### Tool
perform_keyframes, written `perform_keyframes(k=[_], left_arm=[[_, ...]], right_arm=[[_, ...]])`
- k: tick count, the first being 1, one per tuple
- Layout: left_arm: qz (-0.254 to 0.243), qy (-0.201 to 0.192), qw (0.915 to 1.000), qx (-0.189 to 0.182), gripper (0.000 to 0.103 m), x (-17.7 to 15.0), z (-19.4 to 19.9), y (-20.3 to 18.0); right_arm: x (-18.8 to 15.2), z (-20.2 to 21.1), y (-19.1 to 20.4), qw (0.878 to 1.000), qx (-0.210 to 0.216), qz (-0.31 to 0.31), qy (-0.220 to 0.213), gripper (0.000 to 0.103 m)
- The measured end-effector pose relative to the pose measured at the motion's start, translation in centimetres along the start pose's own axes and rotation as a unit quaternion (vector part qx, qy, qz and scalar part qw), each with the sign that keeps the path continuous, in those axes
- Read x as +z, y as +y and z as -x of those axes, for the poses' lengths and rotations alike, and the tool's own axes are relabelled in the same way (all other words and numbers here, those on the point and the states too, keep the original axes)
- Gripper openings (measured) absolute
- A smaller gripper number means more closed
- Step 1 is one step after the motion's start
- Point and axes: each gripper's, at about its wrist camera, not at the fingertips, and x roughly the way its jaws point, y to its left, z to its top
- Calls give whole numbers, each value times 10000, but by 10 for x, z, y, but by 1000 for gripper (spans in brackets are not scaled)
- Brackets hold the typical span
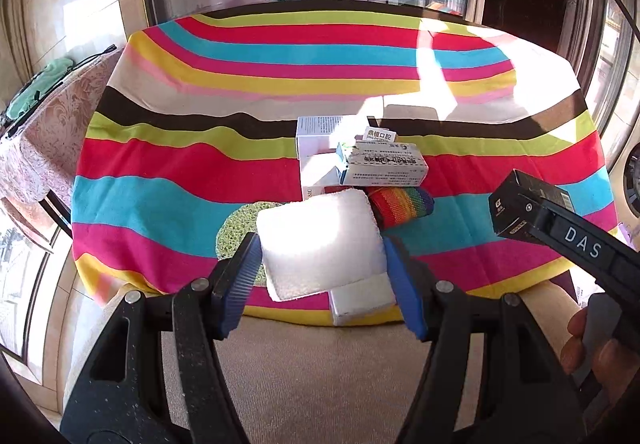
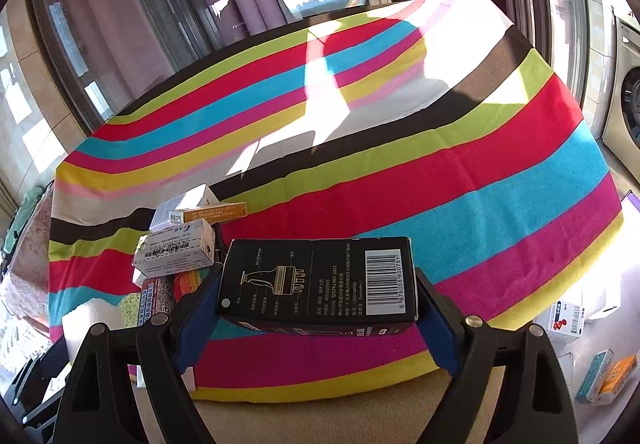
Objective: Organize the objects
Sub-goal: 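Carry the black box and foam block over the bin and open both tools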
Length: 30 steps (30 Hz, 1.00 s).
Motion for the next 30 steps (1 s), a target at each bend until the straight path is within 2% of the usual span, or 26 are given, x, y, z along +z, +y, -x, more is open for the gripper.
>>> perform_keyframes(k=[25,30], left_arm=[[-1002,45,9940,-430,67,-13,18,-82],[-1171,33,9912,-619,67,-18,23,-99]], right_arm=[[-27,54,-66,9992,-198,-330,58,88],[-32,66,-82,9987,-303,-418,48,88]])
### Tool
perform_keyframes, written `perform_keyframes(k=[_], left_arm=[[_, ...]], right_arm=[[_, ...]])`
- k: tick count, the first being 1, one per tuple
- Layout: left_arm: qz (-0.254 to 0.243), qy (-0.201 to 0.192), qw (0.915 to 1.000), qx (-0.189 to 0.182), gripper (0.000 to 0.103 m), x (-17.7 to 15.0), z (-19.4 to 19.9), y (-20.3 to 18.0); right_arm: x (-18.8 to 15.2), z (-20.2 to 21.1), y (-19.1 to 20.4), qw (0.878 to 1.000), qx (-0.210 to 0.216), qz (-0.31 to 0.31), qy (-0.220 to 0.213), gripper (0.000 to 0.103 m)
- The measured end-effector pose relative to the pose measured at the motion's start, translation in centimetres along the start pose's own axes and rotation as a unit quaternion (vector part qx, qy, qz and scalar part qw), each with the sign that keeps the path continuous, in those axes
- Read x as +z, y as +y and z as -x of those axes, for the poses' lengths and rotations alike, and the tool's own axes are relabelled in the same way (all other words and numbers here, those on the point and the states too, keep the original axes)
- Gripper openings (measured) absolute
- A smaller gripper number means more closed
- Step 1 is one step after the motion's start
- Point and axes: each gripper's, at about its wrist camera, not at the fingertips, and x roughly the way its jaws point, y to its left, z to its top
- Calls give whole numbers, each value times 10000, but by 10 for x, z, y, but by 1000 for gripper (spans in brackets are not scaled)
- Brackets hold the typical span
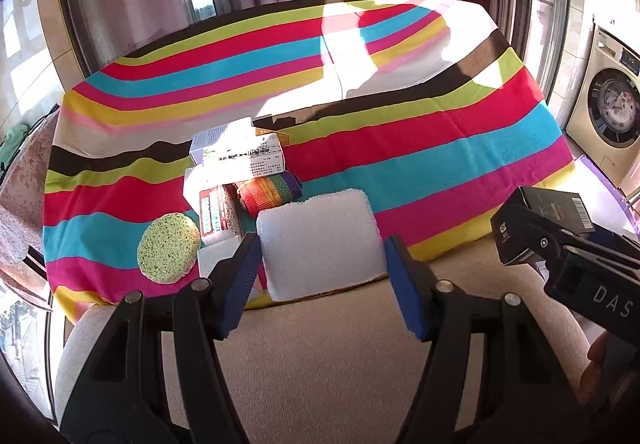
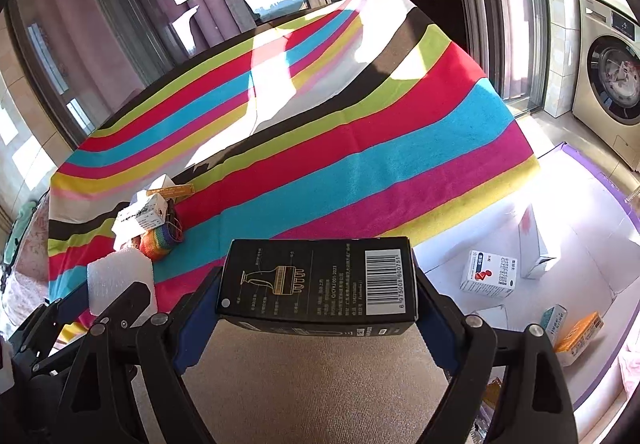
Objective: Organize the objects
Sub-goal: 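Carry the black box and foam block over the bin and open both tools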
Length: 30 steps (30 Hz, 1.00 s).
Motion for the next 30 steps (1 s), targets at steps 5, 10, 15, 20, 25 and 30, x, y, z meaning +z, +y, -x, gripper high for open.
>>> perform_keyframes(k=[5,10,15,20,25,30], left_arm=[[-195,-63,9990,-401,67,-1,4,-26],[-464,-108,9952,-852,67,0,9,-57],[-744,-83,9891,-1265,67,1,14,-92],[-1015,-51,9776,-1843,67,2,19,-133],[-992,242,9528,-2861,78,5,13,-154],[-630,381,9481,-3092,86,9,7,-146]], right_arm=[[-7,17,-29,9994,-246,-230,-34,88],[-15,31,-64,9972,-573,-487,-4,88],[-23,43,-98,9930,-961,-678,58,88],[-29,53,-130,9861,-1331,-988,51,88],[-31,61,-162,9778,-1572,-1380,86,90],[-34,66,-181,9714,-1573,-1778,55,91]])
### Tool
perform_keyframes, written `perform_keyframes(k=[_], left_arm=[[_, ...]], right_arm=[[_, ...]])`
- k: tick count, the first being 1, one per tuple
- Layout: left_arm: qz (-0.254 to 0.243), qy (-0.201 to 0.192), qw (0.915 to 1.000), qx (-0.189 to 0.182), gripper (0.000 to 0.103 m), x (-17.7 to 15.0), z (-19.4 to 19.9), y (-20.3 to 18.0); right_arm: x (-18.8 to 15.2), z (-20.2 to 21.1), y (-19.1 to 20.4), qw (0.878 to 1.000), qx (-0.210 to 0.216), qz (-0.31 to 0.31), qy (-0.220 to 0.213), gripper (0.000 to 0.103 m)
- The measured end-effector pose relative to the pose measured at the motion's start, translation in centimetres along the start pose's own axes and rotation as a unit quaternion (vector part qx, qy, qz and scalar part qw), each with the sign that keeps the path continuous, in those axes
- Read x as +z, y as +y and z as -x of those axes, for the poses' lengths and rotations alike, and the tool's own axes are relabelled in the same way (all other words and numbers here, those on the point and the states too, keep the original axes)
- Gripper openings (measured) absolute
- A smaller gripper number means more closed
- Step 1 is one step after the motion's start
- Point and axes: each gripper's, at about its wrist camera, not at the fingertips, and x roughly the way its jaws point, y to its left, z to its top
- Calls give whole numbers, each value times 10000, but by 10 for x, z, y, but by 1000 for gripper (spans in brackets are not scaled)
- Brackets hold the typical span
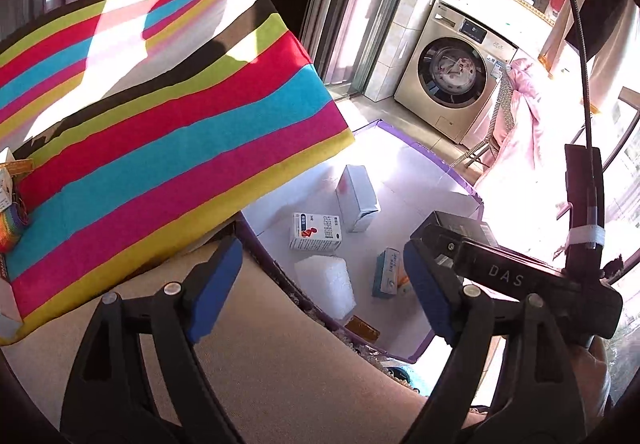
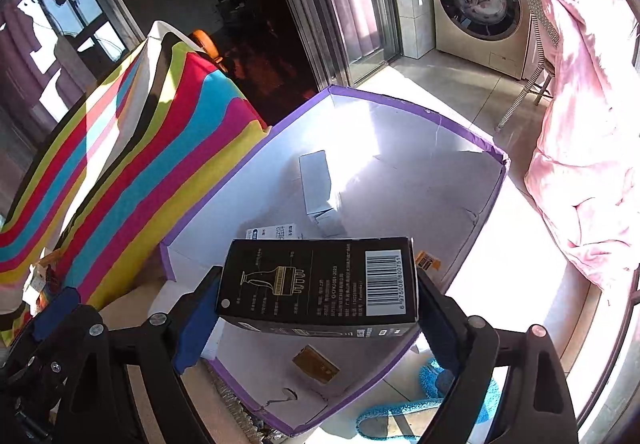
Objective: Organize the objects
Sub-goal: 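Carry the black box and foam block over the bin and open both tools, then move both open tools back over the items on the table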
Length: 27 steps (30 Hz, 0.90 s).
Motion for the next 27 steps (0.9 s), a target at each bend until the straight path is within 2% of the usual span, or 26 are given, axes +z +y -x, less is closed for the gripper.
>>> perform_keyframes(k=[4,10,13,20,24,27], left_arm=[[175,-46,9998,-88,86,0,4,6],[494,-196,9981,-298,86,-1,17,23],[595,-222,9976,-277,86,-4,28,34],[1102,-321,9922,483,86,-24,62,77],[1346,-476,9854,933,86,-39,89,104],[1585,-562,9792,1137,86,-53,111,128]], right_arm=[[0,0,-1,9999,79,-123,-32,91],[-4,1,22,9991,44,398,-138,95],[-5,3,33,9986,236,445,-129,95],[-17,4,84,9930,878,792,61,95],[-27,4,111,9887,1040,1071,147,95],[-31,5,126,9863,1118,1202,167,95]])
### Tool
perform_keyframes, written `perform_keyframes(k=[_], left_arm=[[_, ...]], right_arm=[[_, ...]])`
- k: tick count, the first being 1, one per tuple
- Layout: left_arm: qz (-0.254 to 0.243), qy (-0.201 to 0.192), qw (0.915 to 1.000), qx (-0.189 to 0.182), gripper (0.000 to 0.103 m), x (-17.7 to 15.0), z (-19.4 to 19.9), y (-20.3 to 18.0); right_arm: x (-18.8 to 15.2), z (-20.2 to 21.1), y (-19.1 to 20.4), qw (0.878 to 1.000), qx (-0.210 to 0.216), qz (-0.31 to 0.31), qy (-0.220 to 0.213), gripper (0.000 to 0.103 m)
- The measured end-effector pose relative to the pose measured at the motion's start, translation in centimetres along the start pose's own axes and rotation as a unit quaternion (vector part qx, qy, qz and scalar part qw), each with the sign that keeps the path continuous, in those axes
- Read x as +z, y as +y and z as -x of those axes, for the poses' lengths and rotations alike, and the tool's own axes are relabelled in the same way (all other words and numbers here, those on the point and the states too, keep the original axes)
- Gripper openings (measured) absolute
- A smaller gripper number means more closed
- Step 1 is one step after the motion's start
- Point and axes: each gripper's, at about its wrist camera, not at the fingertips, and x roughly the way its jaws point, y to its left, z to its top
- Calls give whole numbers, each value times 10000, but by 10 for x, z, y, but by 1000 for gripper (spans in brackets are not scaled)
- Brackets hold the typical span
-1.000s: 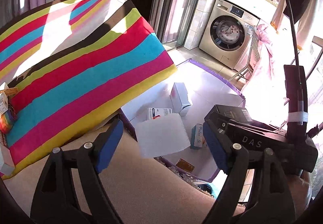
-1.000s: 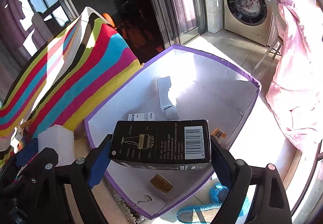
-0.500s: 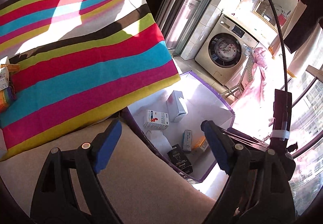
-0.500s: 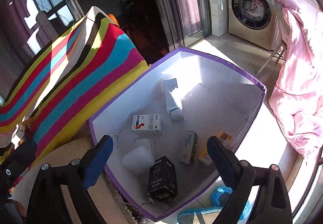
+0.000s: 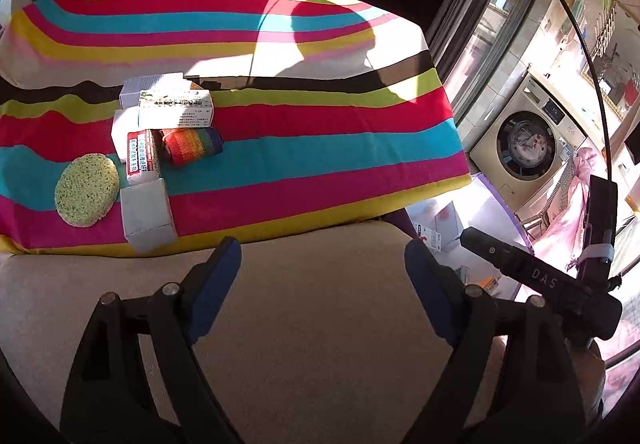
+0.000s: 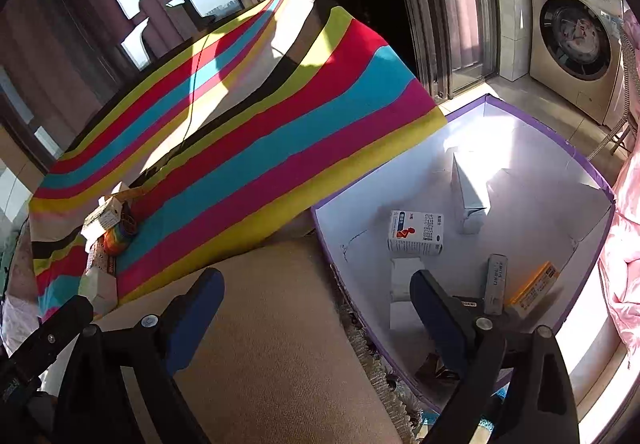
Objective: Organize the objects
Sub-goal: 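Move both open tools back over the items on the table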
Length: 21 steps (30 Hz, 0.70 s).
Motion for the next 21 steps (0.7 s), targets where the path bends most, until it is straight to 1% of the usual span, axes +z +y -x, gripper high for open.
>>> perform_keyframes(k=[4,9,13,16,18,21], left_arm=[[398,-84,9985,369,86,-4,19,44],[823,-225,9929,828,86,-7,43,98],[1052,-155,9877,1145,86,-10,52,137],[1137,-64,9853,1270,86,-9,54,156],[1141,7,9849,1300,89,-7,52,164],[959,282,9870,1256,91,1,37,168]], right_arm=[[-3,-3,15,9999,79,143,44,95],[-4,-8,32,9993,227,260,142,95],[-5,-13,53,9983,367,421,157,95],[-7,-18,71,9969,505,577,194,95],[-8,-20,84,9955,576,735,167,95],[-9,-22,104,9929,733,934,122,95]])
